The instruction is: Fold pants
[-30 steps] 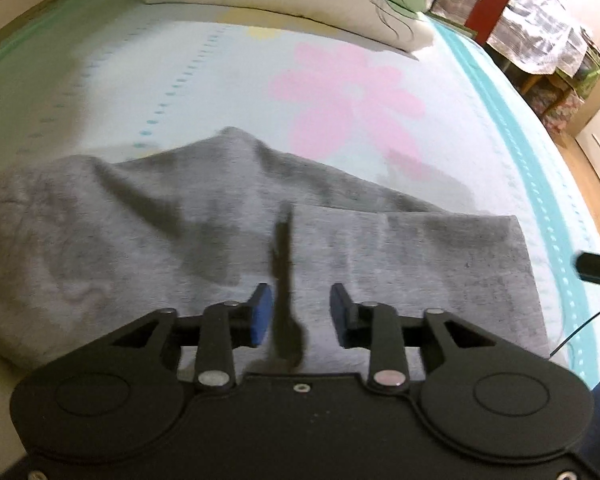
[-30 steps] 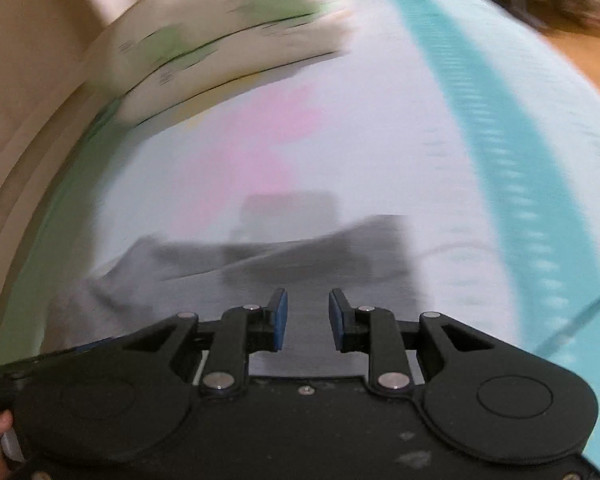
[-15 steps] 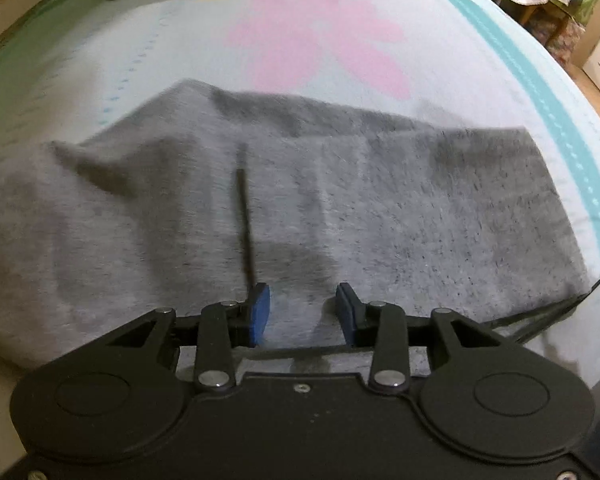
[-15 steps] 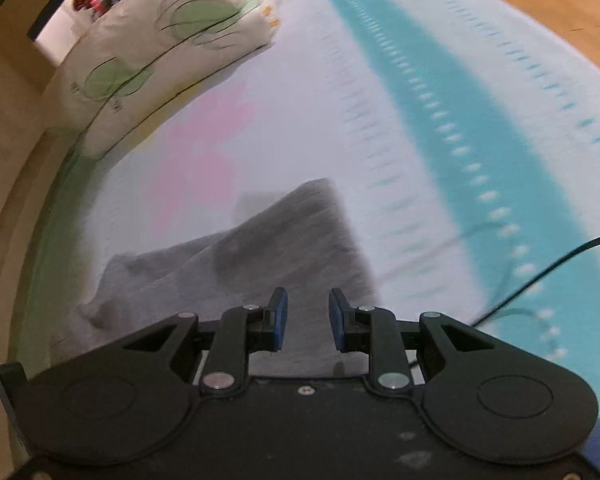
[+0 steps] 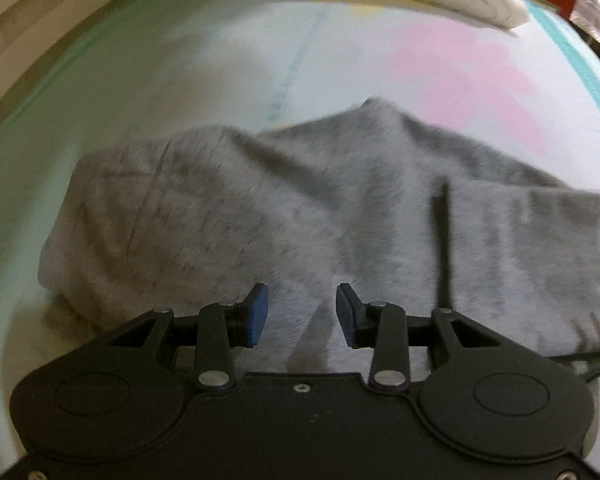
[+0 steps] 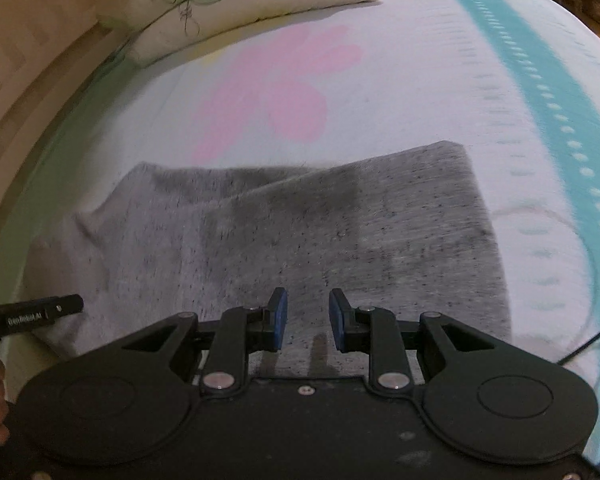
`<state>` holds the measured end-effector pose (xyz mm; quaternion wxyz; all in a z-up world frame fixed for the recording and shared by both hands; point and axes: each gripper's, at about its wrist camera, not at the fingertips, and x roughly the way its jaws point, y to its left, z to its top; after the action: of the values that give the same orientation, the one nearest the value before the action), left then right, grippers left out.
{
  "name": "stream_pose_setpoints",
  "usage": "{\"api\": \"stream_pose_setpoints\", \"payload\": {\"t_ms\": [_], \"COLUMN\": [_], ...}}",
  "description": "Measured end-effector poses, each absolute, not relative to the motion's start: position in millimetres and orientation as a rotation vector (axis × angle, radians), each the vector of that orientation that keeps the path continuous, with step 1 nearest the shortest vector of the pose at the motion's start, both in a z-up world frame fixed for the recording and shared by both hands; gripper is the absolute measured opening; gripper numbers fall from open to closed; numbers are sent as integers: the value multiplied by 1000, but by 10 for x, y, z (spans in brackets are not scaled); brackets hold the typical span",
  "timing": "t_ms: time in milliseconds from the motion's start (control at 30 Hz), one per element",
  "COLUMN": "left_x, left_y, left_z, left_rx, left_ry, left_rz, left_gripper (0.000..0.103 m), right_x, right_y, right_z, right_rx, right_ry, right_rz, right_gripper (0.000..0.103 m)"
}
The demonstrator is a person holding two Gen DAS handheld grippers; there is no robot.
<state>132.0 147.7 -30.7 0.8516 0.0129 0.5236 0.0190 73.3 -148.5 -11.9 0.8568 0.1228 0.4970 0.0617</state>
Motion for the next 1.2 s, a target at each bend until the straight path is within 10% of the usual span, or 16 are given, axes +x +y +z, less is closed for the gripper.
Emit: {"api": "stream_pose_setpoints", "payload": {"t_ms": [733,1200], "left_x": [1216,1377], "left_y": [1471,2804], "left_z": [-514,-20], "left_rx": [80,-270], "left_ry": [1102,1094], "left_rz": [77,229], "left_gripper": [47,55], "right_x": [867,867], "right_y": [-1492,-1520], "right_z": [-457,-447], "right_rx": [256,274], "right_ry": [1138,1133], "right_rz": [93,104], "right_gripper": [31,36]}}
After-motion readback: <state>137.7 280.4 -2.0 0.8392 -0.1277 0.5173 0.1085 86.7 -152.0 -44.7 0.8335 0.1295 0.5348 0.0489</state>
